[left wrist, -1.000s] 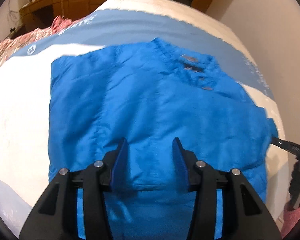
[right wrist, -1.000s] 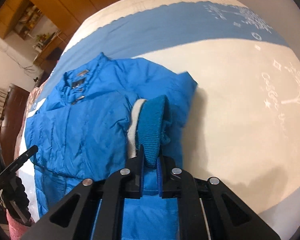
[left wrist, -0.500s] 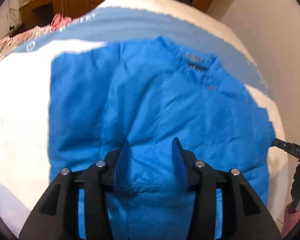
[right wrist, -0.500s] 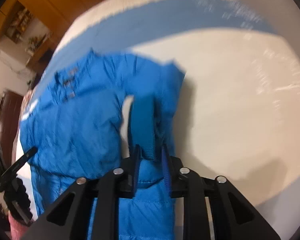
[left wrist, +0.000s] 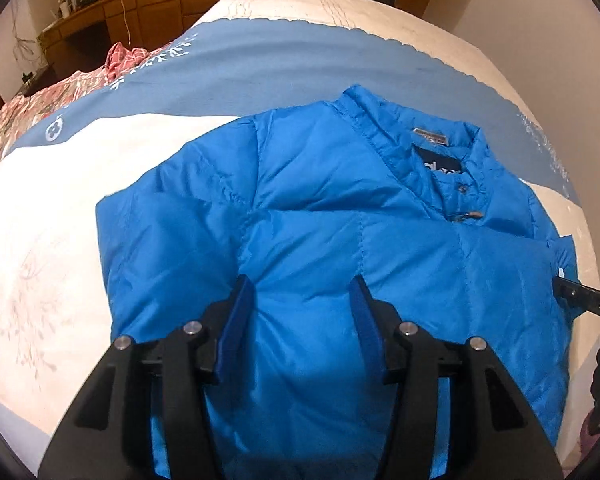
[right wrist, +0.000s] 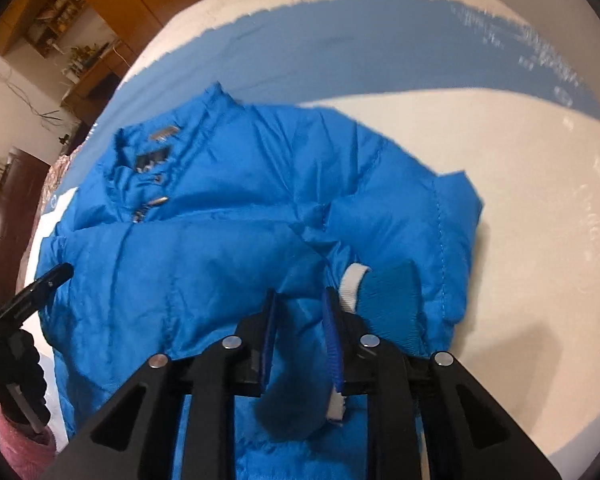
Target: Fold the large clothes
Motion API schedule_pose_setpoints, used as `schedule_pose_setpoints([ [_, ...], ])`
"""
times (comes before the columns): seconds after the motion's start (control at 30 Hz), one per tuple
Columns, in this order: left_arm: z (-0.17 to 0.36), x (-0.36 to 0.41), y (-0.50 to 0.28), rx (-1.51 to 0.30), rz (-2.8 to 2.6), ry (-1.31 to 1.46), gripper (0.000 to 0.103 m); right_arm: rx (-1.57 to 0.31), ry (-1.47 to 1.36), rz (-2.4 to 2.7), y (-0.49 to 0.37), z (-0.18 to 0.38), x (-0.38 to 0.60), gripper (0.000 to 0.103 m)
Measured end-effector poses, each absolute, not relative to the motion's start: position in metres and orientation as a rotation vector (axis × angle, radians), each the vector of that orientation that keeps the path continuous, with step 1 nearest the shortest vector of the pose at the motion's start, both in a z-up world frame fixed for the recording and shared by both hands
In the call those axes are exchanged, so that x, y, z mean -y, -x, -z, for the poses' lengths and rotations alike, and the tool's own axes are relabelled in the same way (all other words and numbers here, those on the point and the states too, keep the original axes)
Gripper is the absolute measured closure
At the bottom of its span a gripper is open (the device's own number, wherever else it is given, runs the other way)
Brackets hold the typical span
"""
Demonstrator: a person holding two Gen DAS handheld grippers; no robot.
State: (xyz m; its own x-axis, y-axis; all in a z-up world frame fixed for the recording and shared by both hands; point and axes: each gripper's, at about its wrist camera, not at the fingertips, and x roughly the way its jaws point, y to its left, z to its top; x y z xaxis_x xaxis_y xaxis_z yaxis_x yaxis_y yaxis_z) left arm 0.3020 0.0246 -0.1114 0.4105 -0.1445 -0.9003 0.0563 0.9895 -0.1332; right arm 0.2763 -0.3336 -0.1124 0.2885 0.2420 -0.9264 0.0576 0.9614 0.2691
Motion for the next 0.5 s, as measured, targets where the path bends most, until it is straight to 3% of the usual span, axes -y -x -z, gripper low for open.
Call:
schedule_pose_setpoints([
  [0.2, 0.104, -0.026, -0.305, -1.156, 0.093, 0.117, 0.052, -1.296, -0.298, -0.131, -0.280, 0.113, 0.336, 0.081],
  [0.3, 0.083, -0.024, -0.283, -1.103, 0.100, 0.119, 0.051, -1.239, -0.320, -0.162, -0.263, 0.089, 0.338, 0.075],
  [0.5, 0.077, 0.004, -0.239, -1.091, 0.145, 0.042, 0.047, -1.212, -0.244, -0.248, -0.229, 0.072, 0.313, 0.074],
])
